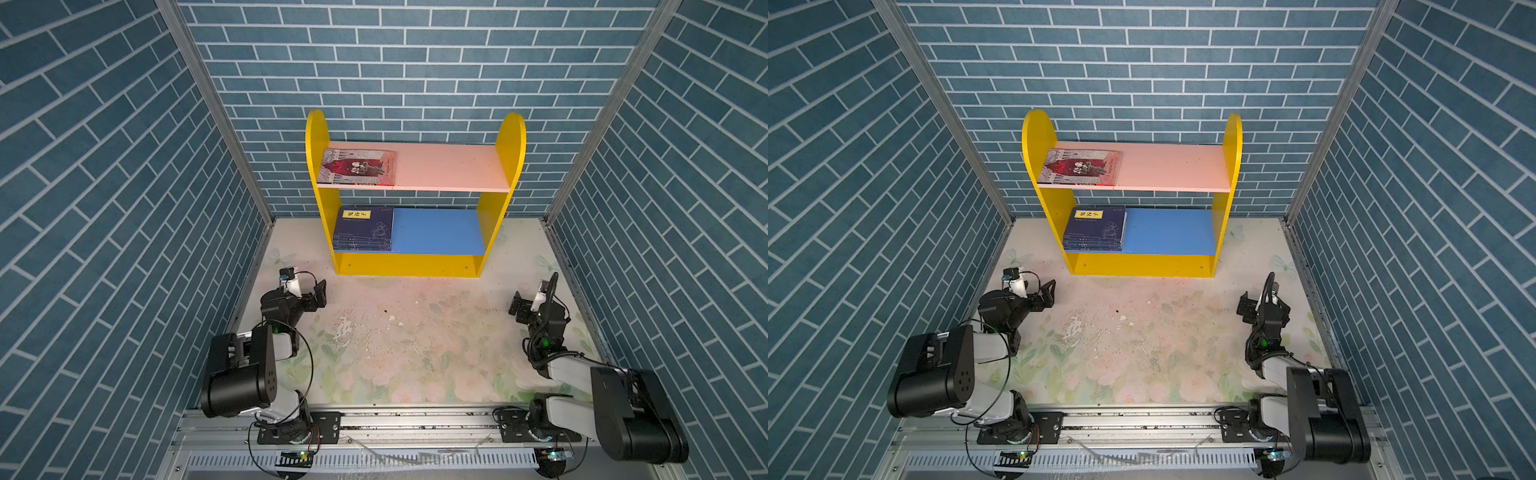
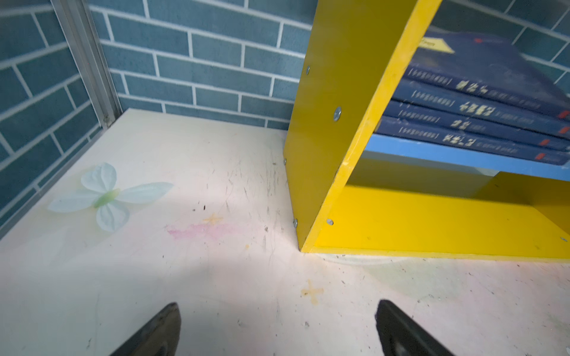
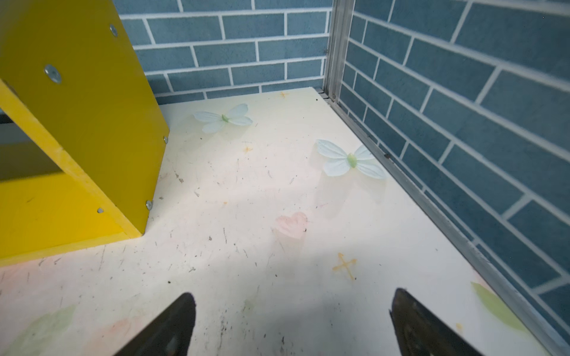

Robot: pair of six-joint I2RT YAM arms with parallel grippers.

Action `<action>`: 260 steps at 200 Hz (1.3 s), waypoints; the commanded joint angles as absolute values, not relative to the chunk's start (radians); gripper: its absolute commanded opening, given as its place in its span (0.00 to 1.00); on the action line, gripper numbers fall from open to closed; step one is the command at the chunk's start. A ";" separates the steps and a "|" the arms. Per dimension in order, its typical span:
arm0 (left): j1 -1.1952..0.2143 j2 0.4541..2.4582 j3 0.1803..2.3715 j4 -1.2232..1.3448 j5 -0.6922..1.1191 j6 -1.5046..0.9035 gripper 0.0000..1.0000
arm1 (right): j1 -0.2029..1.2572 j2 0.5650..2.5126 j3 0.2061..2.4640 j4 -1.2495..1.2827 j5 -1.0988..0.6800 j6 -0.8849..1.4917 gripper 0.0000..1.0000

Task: Stacking books/files
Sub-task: Reset both arms

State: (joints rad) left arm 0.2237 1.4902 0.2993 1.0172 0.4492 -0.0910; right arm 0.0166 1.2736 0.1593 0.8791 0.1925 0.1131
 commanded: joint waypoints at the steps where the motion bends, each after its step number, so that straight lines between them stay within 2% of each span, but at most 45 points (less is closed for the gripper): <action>1: 0.215 1.520 0.225 1.224 0.472 -0.060 1.00 | -0.014 1.333 0.169 1.103 0.098 0.053 0.98; 23: 0.192 1.554 0.173 1.354 0.448 -0.036 1.00 | -0.059 1.422 0.177 1.163 0.035 0.084 0.98; 75: 0.177 1.616 0.180 1.388 0.376 -0.041 1.00 | -0.116 1.597 0.152 1.394 -0.034 0.131 0.98; 108: 0.173 1.608 0.195 1.350 0.374 -0.038 1.00 | -0.143 1.576 0.177 1.316 -0.083 0.141 0.98; 133: 0.167 1.599 0.207 1.315 0.371 -0.030 1.00 | -0.173 1.561 0.251 1.164 -0.216 0.142 0.98; 158: 0.135 1.561 0.296 1.096 0.407 0.027 1.00 | -0.146 1.551 0.362 0.941 -0.257 0.076 0.99; 181: 0.066 1.539 0.364 0.928 0.329 0.093 1.00 | -0.144 1.549 0.358 0.950 -0.253 0.075 0.99; 260: 0.057 1.536 0.360 0.930 0.310 0.098 1.00 | -0.143 1.548 0.356 0.953 -0.253 0.074 0.99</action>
State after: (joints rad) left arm 0.0563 1.5452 0.3634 0.9489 0.3195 0.0834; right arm -0.1452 1.5604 0.3592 0.9539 -0.2340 0.1223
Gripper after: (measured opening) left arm 0.997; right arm 0.989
